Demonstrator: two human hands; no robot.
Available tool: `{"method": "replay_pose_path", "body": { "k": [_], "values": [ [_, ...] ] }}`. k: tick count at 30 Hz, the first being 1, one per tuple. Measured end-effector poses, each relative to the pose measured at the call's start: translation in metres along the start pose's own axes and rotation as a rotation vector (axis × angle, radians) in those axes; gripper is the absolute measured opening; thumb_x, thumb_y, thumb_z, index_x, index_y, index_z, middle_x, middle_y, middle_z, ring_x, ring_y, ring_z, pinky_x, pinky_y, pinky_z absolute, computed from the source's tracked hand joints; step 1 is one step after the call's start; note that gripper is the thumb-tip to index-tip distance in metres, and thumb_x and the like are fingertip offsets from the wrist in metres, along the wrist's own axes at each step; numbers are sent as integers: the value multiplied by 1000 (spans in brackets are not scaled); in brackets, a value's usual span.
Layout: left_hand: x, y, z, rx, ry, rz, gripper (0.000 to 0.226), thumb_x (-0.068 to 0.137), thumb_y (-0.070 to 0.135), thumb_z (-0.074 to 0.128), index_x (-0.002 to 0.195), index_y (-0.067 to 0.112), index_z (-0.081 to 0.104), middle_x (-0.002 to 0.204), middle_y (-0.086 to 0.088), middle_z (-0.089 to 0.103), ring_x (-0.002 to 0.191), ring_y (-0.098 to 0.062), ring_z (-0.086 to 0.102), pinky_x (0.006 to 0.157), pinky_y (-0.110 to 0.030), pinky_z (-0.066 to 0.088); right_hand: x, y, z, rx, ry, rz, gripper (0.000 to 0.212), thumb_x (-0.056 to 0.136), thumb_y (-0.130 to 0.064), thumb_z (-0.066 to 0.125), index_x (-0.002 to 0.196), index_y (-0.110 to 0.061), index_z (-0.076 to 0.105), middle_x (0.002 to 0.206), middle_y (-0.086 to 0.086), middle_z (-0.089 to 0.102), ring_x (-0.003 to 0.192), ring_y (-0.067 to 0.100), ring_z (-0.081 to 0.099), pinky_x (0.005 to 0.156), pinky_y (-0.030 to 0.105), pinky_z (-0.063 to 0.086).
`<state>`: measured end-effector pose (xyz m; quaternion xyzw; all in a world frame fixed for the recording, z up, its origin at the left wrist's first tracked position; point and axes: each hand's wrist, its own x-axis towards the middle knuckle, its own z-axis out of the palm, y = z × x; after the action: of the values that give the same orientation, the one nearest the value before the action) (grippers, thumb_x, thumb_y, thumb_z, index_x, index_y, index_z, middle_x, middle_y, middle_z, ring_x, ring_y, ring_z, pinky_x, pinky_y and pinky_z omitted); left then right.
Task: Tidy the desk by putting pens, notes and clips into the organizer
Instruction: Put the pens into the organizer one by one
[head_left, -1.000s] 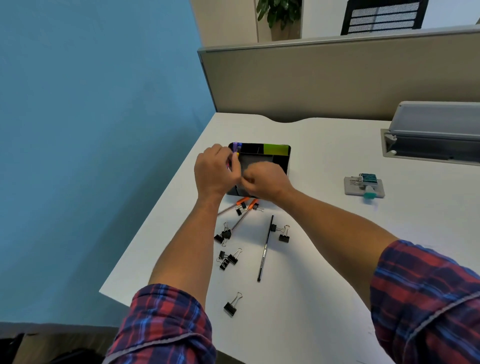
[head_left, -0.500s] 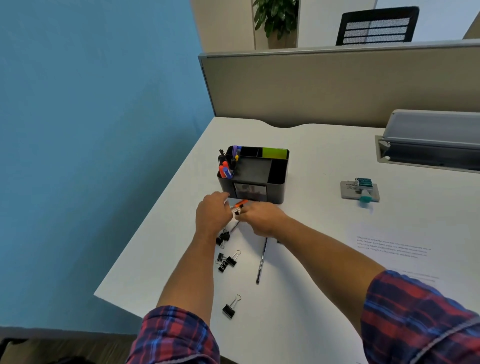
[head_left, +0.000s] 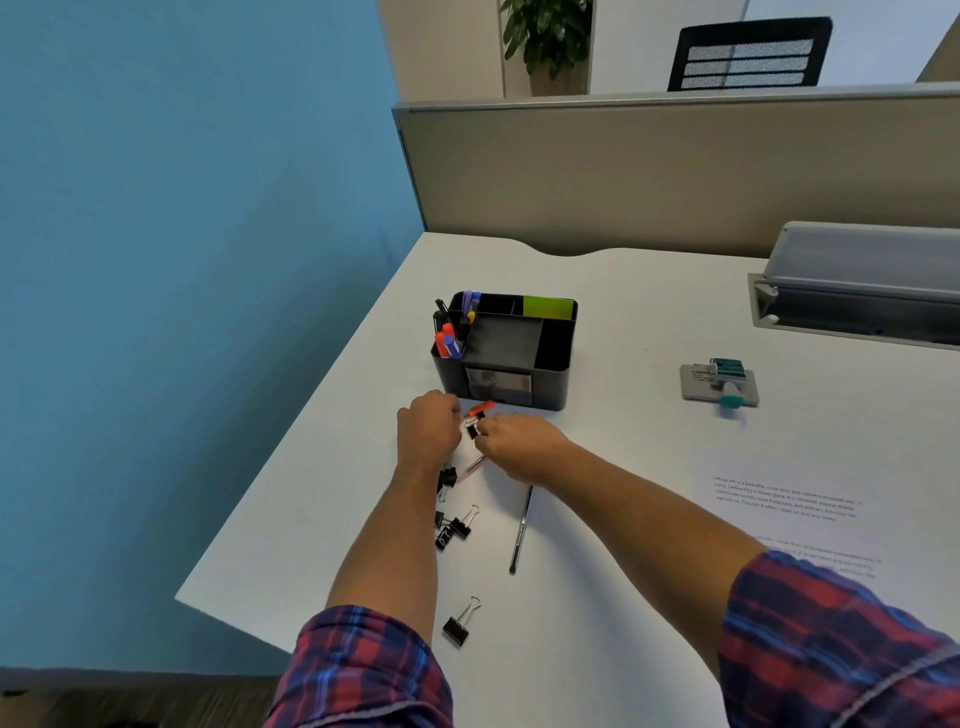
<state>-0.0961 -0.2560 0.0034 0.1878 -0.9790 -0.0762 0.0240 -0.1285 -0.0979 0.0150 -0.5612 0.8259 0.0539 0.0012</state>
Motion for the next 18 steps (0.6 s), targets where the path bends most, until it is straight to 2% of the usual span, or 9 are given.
{"method": "replay_pose_path", "body": {
  "k": [4,6,10,12,14,18],
  "values": [
    [0,4,-1,24,-27,33,15,94,15,63,108,16,70,106,-6,67,92,-22,63,78,-32,47,-4,1,-1,-84,96,-61,34,90,-11,70,122,-5,62,118,13,66,107,28,60,92,38,48],
    [-1,5,-2,40,-19,55,16,92,12,64,108,15,68,106,-7,66,92,-23,61,74,-30,44,-7,3,-3,-95,141,-73,35,88,-12,72,120,-6,63,117,13,68,108,29,61,95,38,47],
    [-5,4,-6,69,1,89,18,90,9,63,108,14,64,104,-6,67,92,-23,58,70,-29,37,-13,9,-6,-60,217,-102,42,70,-10,86,107,-10,65,101,9,71,92,25,64,77,33,52],
    [-6,4,-8,64,33,112,16,89,12,66,103,16,62,101,-5,69,88,-22,56,68,-29,37,-16,11,-11,-38,249,-115,48,66,-7,85,108,-10,63,100,9,69,87,24,63,72,33,50],
    [-6,4,-13,58,40,138,17,87,16,70,99,19,58,98,-4,68,84,-21,54,65,-29,36,-19,12,-17,-33,245,-119,49,69,-6,81,111,-12,59,98,8,67,77,22,60,65,32,43],
    [-10,12,-36,27,11,172,34,81,26,77,94,21,46,91,-2,61,77,-21,54,65,-31,45,-23,16,-23,-21,214,-125,53,77,-4,77,120,-17,50,83,8,61,51,18,40,45,24,22]
  ]
}}
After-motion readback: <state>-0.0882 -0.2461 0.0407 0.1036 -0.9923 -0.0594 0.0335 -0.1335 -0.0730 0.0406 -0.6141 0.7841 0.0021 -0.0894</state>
